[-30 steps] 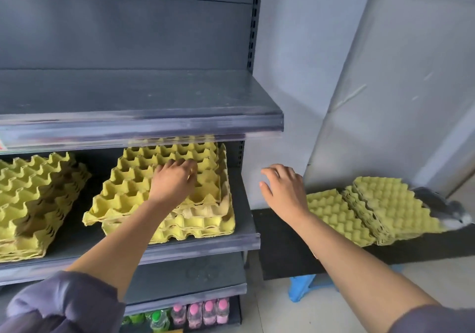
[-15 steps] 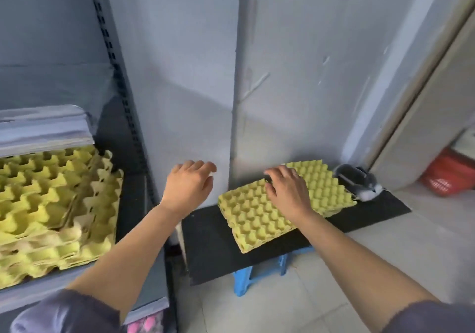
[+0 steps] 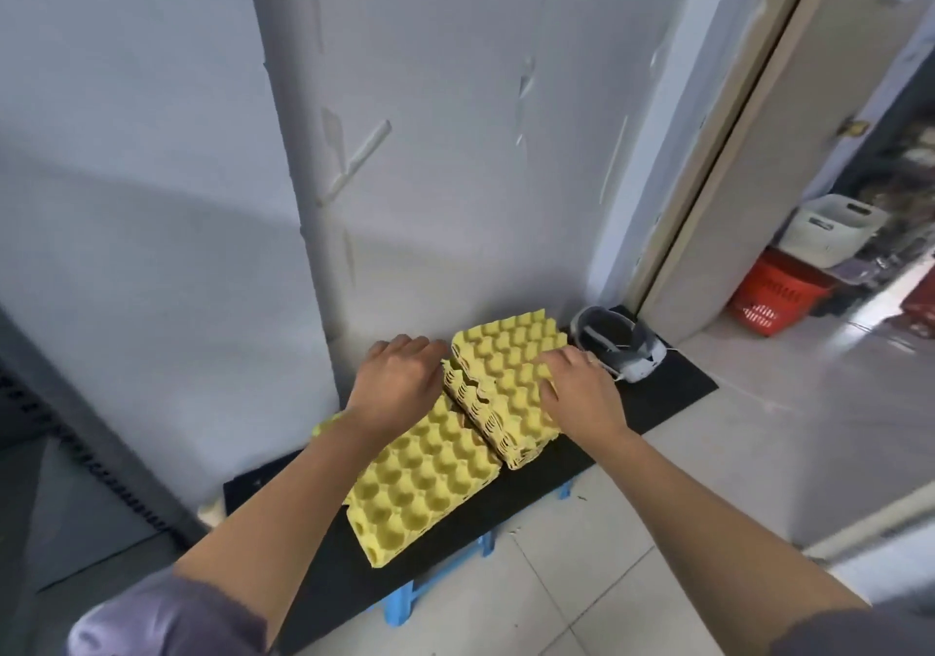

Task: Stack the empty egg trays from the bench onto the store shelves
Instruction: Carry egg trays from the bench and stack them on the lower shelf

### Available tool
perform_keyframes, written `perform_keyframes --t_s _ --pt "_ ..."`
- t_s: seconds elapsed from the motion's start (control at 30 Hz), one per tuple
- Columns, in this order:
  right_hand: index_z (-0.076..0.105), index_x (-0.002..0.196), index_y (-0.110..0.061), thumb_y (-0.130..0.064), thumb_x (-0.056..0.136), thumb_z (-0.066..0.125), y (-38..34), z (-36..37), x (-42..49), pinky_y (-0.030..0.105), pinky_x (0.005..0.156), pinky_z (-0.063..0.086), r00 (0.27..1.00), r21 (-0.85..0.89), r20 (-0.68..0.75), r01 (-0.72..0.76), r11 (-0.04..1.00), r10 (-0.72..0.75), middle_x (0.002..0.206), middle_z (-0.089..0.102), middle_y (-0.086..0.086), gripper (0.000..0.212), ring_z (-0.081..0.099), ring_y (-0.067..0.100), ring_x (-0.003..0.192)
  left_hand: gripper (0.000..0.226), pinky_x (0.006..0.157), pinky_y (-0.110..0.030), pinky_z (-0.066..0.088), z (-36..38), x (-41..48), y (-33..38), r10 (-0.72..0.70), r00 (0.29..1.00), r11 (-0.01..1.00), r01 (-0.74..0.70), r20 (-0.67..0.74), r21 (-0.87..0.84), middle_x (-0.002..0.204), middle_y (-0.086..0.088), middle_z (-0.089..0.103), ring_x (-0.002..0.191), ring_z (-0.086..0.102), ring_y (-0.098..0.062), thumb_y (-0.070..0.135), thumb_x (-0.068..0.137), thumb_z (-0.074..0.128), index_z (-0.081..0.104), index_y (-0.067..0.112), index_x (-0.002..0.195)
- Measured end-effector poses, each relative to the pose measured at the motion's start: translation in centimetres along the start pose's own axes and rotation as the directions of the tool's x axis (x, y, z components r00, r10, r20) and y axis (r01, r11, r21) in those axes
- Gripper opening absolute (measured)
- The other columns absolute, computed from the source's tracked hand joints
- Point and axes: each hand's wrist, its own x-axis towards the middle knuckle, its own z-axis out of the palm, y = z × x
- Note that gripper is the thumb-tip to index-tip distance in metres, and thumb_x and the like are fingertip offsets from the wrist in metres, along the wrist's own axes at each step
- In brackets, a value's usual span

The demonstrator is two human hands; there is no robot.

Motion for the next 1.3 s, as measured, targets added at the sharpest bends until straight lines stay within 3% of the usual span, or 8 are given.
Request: perform_keyframes --t_s 0.1,0.23,0.4,0.73,0.93,1.13,1.23,1.3 --pt "0.055 0.127 -0.021 -0.025 0.093 0.050 3.0 1.1 2.2 0.036 0.087 0.048 0.995 -0.032 0.085 -0.054 0.998 0.056 0.125 0.056 0.004 0.035 0.051 0.024 0.113 0.022 0.071 -0.036 0.048 3.4 3.2 -0.3 -0.013 0.998 0.999 0.016 0.058 -0.052 0.079 0.000 0.069 0.078 0.065 -0.028 0.019 0.081 0.049 0.068 0.015 0.091" --pt "0.049 0.131 -0.024 -0.027 0.094 0.048 7.1 3.0 4.3 0.036 0.088 0.048 0.963 -0.025 0.222 -0.150 0.988 0.152 0.128 0.052 0.004 0.038 0.048 0.025 0.116 0.029 0.092 -0.032 0.036 7.4 6.5 0.1 -0.029 0.981 0.994 0.048 0.194 -0.095 0.109 0.000 0.064 0.110 0.055 -0.022 0.022 0.094 0.045 0.059 0.021 0.120" --pt "0.043 0.137 -0.025 -0.031 0.094 0.048 11.7 5.9 6.0 0.041 0.092 0.046 0.887 -0.028 0.387 -0.263 0.964 0.253 0.133 0.047 0.004 0.044 0.045 0.027 0.120 0.030 0.092 -0.032 0.037 12.6 8.3 0.4 -0.091 0.930 0.992 0.117 0.357 -0.051 0.115 0.006 0.063 0.112 0.054 -0.019 0.028 0.095 0.043 0.055 0.027 0.123" --pt "0.041 0.135 -0.021 -0.030 0.090 0.047 21.8 12.5 9.4 0.041 0.084 0.046 0.760 0.049 0.597 -0.352 0.935 0.255 0.118 0.049 0.010 0.046 0.049 0.035 0.109 0.038 0.094 -0.033 0.041 20.9 10.1 4.3 -0.347 0.759 0.906 0.423 0.550 -0.012 0.127 0.006 0.055 0.116 0.051 -0.017 0.028 0.096 0.043 0.044 0.028 0.134" --pt "0.038 0.137 -0.024 -0.037 0.091 0.048 26.5 17.3 10.4 0.039 0.080 0.046 0.712 0.051 0.658 -0.366 0.929 0.245 0.115 0.048 0.010 0.049 0.051 0.036 0.106 0.053 0.098 -0.039 0.041 26.9 9.8 6.7 -0.463 0.572 0.797 0.603 0.678 0.036 0.144 -0.002 0.035 0.127 0.040 -0.025 0.029 0.094 0.047 0.030 0.027 0.144" --pt "0.042 0.132 -0.018 -0.031 0.087 0.051 28.8 23.0 11.6 0.041 0.087 0.048 0.660 0.065 0.673 -0.502 0.862 0.334 0.116 0.045 0.013 0.048 0.054 0.037 0.098 0.075 0.107 -0.043 0.033 32.9 9.4 6.4 -0.591 0.375 0.531 0.847 0.714 -0.005 0.152 -0.014 0.019 0.135 0.031 -0.035 0.030 0.093 0.054 0.008 0.013 0.150" --pt "0.041 0.126 -0.012 -0.028 0.085 0.053 29.4 25.8 11.7 0.038 0.082 0.046 0.568 0.126 0.699 -0.695 0.708 0.434 0.124 0.041 0.015 0.046 0.052 0.032 0.096 0.084 0.102 -0.041 0.039 35.5 9.1 6.0 -0.620 0.240 0.213 0.968 0.747 -0.135 0.148 -0.017 0.029 0.129 0.038 -0.033 0.030 0.088 0.062 0.009 0.008 0.150" --pt "0.040 0.128 -0.015 -0.026 0.085 0.057 29.8 27.3 11.4 0.037 0.080 0.044 0.480 0.222 0.754 -0.828 0.514 0.448 0.124 0.045 0.011 0.047 0.052 0.028 0.103 0.078 0.090 -0.041 0.046 36.4 9.0 6.3 -0.616 0.172 0.001 0.976 0.769 -0.217 0.138 -0.012 0.042 0.111 0.051 -0.030 0.029 0.086 0.066 0.020 0.009 0.144"
